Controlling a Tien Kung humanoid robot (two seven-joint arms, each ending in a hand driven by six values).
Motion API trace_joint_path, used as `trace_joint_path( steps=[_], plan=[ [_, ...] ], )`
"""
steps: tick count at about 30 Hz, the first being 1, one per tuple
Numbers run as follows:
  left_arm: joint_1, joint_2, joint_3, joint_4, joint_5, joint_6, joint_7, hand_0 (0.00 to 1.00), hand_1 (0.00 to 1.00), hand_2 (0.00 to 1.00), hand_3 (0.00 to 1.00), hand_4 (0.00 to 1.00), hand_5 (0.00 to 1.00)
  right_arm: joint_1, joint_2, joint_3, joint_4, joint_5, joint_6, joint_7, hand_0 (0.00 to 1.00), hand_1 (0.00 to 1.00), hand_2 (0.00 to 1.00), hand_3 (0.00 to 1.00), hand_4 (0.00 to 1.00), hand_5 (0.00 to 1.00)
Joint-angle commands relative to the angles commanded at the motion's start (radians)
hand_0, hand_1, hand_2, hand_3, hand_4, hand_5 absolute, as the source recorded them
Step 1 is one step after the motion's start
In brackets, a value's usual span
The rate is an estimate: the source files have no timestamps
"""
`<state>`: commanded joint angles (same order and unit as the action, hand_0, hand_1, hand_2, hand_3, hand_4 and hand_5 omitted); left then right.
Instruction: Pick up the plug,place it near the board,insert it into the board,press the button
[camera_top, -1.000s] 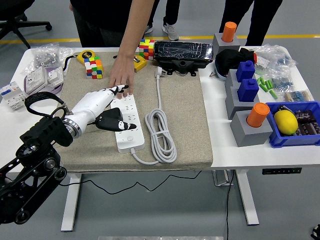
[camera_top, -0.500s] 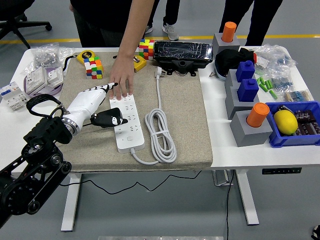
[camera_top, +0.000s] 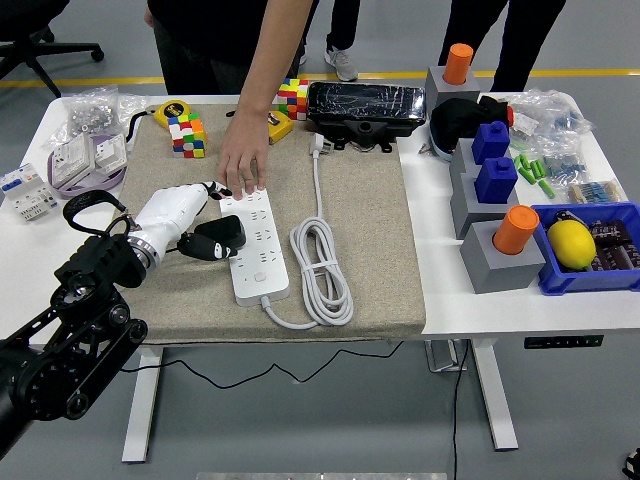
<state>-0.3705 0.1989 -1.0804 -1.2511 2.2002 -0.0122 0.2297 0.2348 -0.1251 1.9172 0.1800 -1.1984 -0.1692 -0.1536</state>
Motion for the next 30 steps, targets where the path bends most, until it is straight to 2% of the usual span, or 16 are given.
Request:
trace_joint_path(
  steps=[13, 14, 19, 20, 25, 26, 30],
  plan=[
    [-0.010, -0.012, -0.003, 0.059, 0.000, 0.004, -0.009, 0.674, 0.768, 0.749, 0.759, 0.998, 0.264, 0.001, -0.002, 0.002, 0.000, 0.003, -0.001, 0.002, 0.781, 0.720, 0.717, 0.751, 0.998, 0.914],
    [-0.010, -0.013, -0.003, 0.062, 0.000, 0.003, -0.009, 0.568, 0.688, 0.681, 0.708, 0.998, 0.236, 0.001, -0.001, 0.002, 0.000, 0.003, -0.001, 0.002, 0.781, 0.720, 0.717, 0.751, 0.998, 0.914],
    [-0.012, -0.015, -0.003, 0.071, 0.006, 0.006, -0.008, 0.568, 0.688, 0.681, 0.708, 0.998, 0.236, 0.002, -0.001, 0.003, 0.000, 0.003, -0.001, 0.003, 0.781, 0.720, 0.717, 0.751, 0.998, 0.914],
    [-0.012, -0.015, -0.001, 0.072, 0.007, 0.009, -0.007, 0.438, 0.610, 0.577, 0.605, 0.998, 0.236, 0.003, 0.000, 0.004, 0.000, 0.003, -0.001, 0.004, 0.780, 0.720, 0.717, 0.751, 0.998, 0.914],
    [-0.013, -0.016, 0.004, 0.079, 0.006, 0.019, -0.010, 0.438, 0.610, 0.577, 0.605, 0.998, 0.236, 0.003, -0.001, 0.005, 0.000, 0.003, -0.001, 0.005, 0.780, 0.720, 0.717, 0.751, 0.998, 0.914],
    [-0.013, -0.017, 0.004, 0.079, 0.006, 0.021, -0.010, 0.365, 0.542, 0.554, 0.559, 0.992, 0.201, 0.003, -0.001, 0.005, 0.000, 0.003, -0.001, 0.005, 0.780, 0.720, 0.717, 0.751, 0.998, 0.915],
    [-0.011, -0.018, 0.009, 0.079, 0.020, 0.029, -0.012, 0.365, 0.542, 0.554, 0.559, 0.992, 0.201, 0.001, -0.001, 0.006, 0.000, 0.003, -0.001, 0.004, 0.780, 0.720, 0.717, 0.751, 0.998, 0.915]
  ],
)
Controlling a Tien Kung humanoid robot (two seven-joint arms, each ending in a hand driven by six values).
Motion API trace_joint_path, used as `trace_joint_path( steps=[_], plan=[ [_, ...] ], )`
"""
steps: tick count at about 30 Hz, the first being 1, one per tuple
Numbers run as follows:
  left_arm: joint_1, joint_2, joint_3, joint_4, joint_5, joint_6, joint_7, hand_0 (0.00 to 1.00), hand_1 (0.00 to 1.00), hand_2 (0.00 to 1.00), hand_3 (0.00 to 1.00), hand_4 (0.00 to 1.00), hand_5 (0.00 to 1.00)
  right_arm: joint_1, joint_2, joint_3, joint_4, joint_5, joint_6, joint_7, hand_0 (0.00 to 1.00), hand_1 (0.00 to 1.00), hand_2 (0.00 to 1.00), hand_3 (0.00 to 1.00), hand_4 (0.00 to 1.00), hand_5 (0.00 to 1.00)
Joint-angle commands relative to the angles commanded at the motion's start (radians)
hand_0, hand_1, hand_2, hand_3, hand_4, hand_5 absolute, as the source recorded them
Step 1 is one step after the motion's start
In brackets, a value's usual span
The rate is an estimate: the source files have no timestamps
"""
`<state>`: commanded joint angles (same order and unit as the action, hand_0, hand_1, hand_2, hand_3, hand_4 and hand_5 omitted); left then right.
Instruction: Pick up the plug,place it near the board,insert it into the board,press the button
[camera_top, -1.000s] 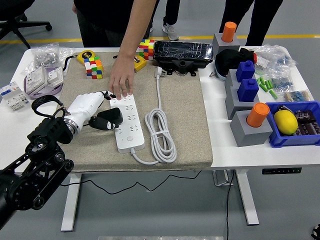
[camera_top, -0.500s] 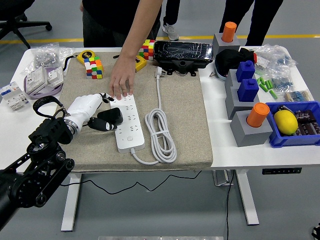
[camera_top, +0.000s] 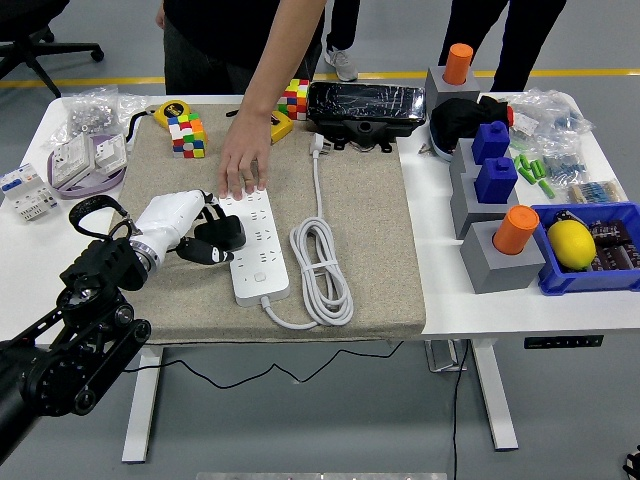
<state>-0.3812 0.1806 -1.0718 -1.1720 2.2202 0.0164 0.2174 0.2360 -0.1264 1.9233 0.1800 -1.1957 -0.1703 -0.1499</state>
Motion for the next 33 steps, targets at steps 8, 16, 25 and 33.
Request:
trace_joint_path(
  steps=[8, 16, 25, 33],
  plan=[
    [-0.002, -0.003, 0.005, -0.001, 0.008, -0.001, 0.006, 0.251, 0.336, 0.484, 0.529, 0.804, 0.089, 0.000, 0.000, -0.001, 0.000, 0.001, -0.002, 0.001, 0.780, 0.718, 0.718, 0.751, 0.998, 0.915],
    [-0.002, -0.006, 0.015, 0.000, 0.010, 0.009, 0.015, 0.232, 0.269, 0.461, 0.522, 0.797, 0.087, -0.002, -0.001, 0.000, 0.000, -0.001, -0.004, -0.001, 0.780, 0.720, 0.718, 0.751, 0.998, 0.915],
    [-0.002, -0.004, 0.016, -0.001, 0.001, 0.013, 0.013, 0.223, 0.230, 0.387, 0.496, 0.790, 0.109, -0.006, -0.001, 0.002, 0.000, -0.005, -0.003, -0.003, 0.780, 0.720, 0.718, 0.751, 0.998, 0.915],
    [-0.009, -0.005, -0.019, -0.002, -0.043, 0.011, -0.016, 0.221, 0.219, 0.390, 0.485, 0.770, 0.119, -0.004, 0.000, 0.000, 0.000, -0.001, -0.003, -0.004, 0.780, 0.719, 0.717, 0.751, 0.998, 0.915]
  ],
)
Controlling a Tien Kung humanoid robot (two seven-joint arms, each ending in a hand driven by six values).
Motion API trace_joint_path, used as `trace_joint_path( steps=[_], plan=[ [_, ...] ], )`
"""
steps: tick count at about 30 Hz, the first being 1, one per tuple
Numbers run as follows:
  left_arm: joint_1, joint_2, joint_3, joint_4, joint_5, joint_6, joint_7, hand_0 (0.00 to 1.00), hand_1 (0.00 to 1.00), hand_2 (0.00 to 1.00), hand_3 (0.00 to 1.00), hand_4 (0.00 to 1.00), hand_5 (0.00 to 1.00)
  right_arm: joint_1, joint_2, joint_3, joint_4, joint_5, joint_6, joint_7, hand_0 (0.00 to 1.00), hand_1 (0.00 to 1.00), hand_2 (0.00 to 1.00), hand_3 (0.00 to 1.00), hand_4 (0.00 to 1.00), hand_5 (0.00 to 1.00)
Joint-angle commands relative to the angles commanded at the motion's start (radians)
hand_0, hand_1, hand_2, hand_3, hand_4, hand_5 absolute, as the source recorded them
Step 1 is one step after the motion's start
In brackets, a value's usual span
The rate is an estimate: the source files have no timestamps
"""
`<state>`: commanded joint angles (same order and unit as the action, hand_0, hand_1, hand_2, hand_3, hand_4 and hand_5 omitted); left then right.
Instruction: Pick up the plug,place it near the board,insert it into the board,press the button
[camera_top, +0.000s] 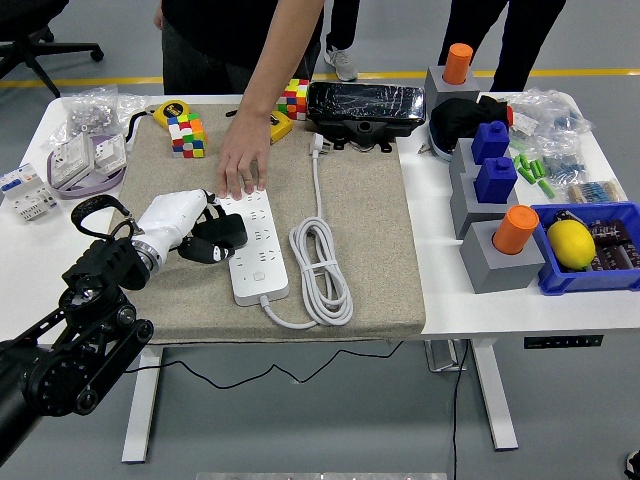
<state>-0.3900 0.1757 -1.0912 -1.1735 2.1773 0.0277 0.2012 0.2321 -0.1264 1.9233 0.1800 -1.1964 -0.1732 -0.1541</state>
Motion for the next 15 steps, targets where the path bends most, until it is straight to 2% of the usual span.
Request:
trace_joint_path(
  steps=[6, 10, 13, 15],
  plan=[
    [0.000, -0.009, -0.083, -0.024, -0.116, 0.004, -0.096, 0.233, 0.221, 0.380, 0.484, 0.764, 0.117, 0.001, 0.002, 0.002, 0.000, 0.003, 0.000, 0.000, 0.781, 0.719, 0.717, 0.751, 0.998, 0.916],
    [0.002, -0.004, -0.128, -0.079, -0.150, 0.001, -0.109, 0.233, 0.221, 0.380, 0.484, 0.764, 0.117, 0.001, 0.003, 0.002, 0.000, 0.005, 0.000, 0.002, 0.781, 0.719, 0.717, 0.751, 0.998, 0.916],
    [-0.002, 0.003, -0.168, -0.127, -0.131, -0.012, -0.098, 0.234, 0.227, 0.368, 0.477, 0.758, 0.129, -0.001, 0.004, 0.005, 0.000, 0.002, 0.001, 0.002, 0.781, 0.719, 0.717, 0.751, 0.998, 0.915],
    [-0.005, 0.008, -0.177, -0.134, -0.117, -0.023, -0.092, 0.234, 0.227, 0.368, 0.477, 0.758, 0.129, -0.002, 0.004, 0.005, 0.000, 0.002, 0.001, 0.003, 0.781, 0.719, 0.717, 0.751, 0.998, 0.915]
  ],
)
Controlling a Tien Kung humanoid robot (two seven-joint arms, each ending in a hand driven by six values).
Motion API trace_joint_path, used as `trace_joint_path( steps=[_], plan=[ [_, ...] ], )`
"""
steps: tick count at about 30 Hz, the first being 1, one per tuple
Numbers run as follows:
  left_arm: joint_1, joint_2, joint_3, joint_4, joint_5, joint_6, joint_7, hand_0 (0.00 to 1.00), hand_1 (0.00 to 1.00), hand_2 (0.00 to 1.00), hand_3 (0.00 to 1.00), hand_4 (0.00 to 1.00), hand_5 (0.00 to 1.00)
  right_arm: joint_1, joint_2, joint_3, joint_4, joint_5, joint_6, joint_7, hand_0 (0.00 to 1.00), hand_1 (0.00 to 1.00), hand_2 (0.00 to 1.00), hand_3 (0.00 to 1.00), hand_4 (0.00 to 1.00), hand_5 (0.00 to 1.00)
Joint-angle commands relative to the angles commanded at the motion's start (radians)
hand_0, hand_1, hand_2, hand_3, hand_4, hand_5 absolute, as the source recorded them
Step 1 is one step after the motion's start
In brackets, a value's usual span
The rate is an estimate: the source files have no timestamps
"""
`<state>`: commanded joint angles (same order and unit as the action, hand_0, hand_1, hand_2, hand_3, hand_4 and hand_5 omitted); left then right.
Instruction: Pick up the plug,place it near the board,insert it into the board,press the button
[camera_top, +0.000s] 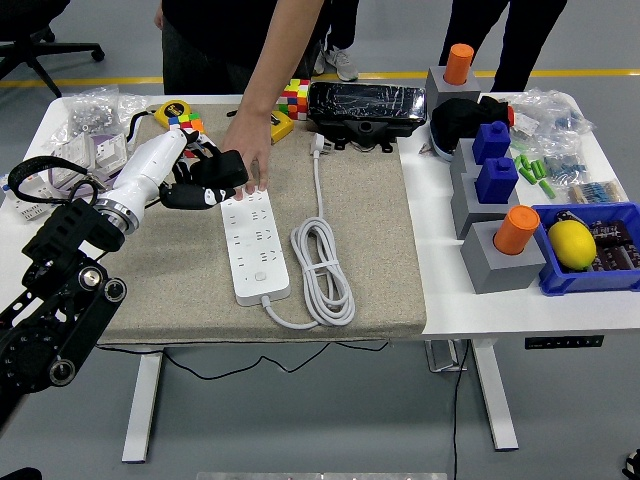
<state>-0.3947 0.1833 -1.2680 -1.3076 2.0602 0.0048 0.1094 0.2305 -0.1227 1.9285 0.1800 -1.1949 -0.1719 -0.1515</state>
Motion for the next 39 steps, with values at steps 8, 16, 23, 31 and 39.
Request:
trace_joint_path(
  steps=[8, 16, 23, 31, 39],
  plan=[
    [0.016, 0.018, 0.004, 0.112, 0.057, -0.065, 0.017, 0.269, 0.301, 0.397, 0.479, 0.754, 0.143, 0.002, 0.002, 0.002, 0.000, 0.001, -0.001, 0.005, 0.781, 0.720, 0.717, 0.751, 0.998, 0.916],
    [0.043, 0.021, 0.004, 0.171, 0.074, -0.079, 0.017, 0.276, 0.316, 0.404, 0.481, 0.754, 0.145, -0.001, 0.001, 0.002, 0.000, 0.002, 0.001, 0.000, 0.781, 0.719, 0.717, 0.751, 0.998, 0.916],
    [0.051, 0.023, -0.010, 0.174, 0.079, -0.087, 0.019, 0.277, 0.319, 0.408, 0.481, 0.756, 0.147, 0.002, 0.004, 0.000, 0.000, -0.010, 0.001, -0.001, 0.782, 0.720, 0.717, 0.751, 0.998, 0.915],
    [0.056, 0.022, -0.015, 0.193, 0.041, -0.158, 0.038, 0.305, 0.347, 0.449, 0.496, 0.778, 0.184, -0.002, 0.002, -0.001, 0.000, -0.009, -0.001, -0.004, 0.782, 0.718, 0.717, 0.752, 0.998, 0.915],
    [0.054, 0.024, -0.020, 0.189, 0.044, -0.149, 0.036, 0.589, 0.724, 0.702, 0.601, 0.986, 0.374, -0.003, 0.003, -0.004, 0.000, -0.006, -0.001, -0.003, 0.782, 0.719, 0.717, 0.751, 0.998, 0.916]
  ],
)
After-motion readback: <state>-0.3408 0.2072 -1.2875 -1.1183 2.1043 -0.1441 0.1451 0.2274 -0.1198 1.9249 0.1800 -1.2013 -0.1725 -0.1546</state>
